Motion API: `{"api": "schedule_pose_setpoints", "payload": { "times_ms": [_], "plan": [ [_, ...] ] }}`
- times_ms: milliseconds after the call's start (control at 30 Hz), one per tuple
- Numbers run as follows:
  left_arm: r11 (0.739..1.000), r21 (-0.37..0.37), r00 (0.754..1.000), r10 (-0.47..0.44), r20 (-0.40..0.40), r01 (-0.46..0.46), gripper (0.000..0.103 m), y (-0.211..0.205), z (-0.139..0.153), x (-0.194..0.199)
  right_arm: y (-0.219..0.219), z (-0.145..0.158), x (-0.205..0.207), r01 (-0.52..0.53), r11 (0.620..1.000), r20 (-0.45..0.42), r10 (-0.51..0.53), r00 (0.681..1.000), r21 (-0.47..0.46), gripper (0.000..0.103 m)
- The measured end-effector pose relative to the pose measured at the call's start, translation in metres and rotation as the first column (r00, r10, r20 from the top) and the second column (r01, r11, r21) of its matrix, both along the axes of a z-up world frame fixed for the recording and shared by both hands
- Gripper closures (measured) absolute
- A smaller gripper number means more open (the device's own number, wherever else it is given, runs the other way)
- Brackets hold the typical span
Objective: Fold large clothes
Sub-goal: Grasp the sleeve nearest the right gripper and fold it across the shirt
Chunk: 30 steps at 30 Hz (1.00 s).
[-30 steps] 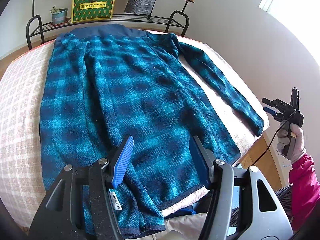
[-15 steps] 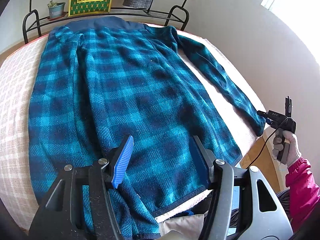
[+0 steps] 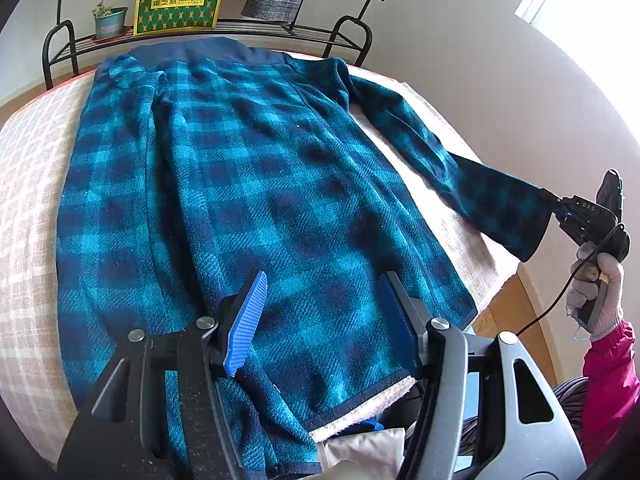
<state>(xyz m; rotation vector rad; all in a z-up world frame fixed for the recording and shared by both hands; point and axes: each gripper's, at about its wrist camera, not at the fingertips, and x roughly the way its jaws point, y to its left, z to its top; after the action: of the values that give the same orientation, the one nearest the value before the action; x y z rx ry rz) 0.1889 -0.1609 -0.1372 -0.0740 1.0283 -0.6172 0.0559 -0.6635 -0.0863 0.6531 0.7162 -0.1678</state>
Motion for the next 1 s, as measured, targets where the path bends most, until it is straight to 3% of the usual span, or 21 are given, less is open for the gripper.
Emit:
{"api": "schedule_pose_setpoints", "payload": {
  "times_ms": [167, 300, 467, 633, 700, 767, 833, 867, 900, 1000],
  "plan": [
    [1.000, -0.012, 1.000, -0.001, -0.015, 0.001, 0.043, 0.004, 0.001, 0.001, 0.067, 0.030, 0.013, -0.164, 0.986, 0.087, 0.163, 0.983, 0.000, 0.098],
    [0.998, -0.058, 0.997, 0.023, -0.078, -0.027, 0.043, 0.014, -0.003, 0.008, 0.133, 0.045, 0.025, -0.334, 0.942, 0.128, 0.336, 0.933, -0.032, 0.098],
    [0.987, -0.140, 0.988, 0.059, -0.145, -0.080, 0.043, 0.032, -0.008, 0.015, 0.224, 0.028, 0.038, -0.560, 0.828, 0.082, 0.561, 0.824, -0.041, 0.098],
    [0.978, -0.176, 0.980, 0.074, -0.184, -0.107, 0.043, 0.041, -0.014, 0.019, 0.299, -0.030, 0.042, -0.736, 0.677, -0.068, 0.733, 0.676, -0.020, 0.098],
    [0.974, -0.195, 0.973, 0.075, -0.219, -0.119, 0.043, 0.041, -0.021, 0.020, 0.311, -0.050, 0.042, -0.768, 0.640, -0.115, 0.763, 0.636, 0.001, 0.098],
    [0.970, -0.212, 0.963, 0.064, -0.260, -0.122, 0.043, 0.039, -0.029, 0.021, 0.314, -0.062, 0.043, -0.780, 0.625, -0.142, 0.774, 0.617, 0.017, 0.097],
    [0.969, -0.219, 0.956, 0.047, -0.289, -0.114, 0.043, 0.033, -0.036, 0.020, 0.306, -0.064, 0.042, -0.783, 0.621, -0.133, 0.779, 0.613, 0.032, 0.089],
    [0.969, -0.224, 0.954, 0.036, -0.298, -0.107, 0.043, 0.029, -0.039, 0.019, 0.300, -0.062, 0.043, -0.780, 0.624, -0.122, 0.779, 0.616, 0.043, 0.084],
    [0.969, -0.227, 0.952, 0.026, -0.305, -0.100, 0.043, 0.025, -0.041, 0.019, 0.294, -0.058, 0.043, -0.777, 0.627, -0.106, 0.777, 0.620, 0.051, 0.069],
    [0.969, -0.238, 0.944, -0.018, -0.330, -0.065, 0.043, 0.011, -0.048, 0.016, 0.275, -0.044, 0.042, -0.770, 0.636, -0.061, 0.772, 0.633, 0.053, 0.065]
  ]
}}
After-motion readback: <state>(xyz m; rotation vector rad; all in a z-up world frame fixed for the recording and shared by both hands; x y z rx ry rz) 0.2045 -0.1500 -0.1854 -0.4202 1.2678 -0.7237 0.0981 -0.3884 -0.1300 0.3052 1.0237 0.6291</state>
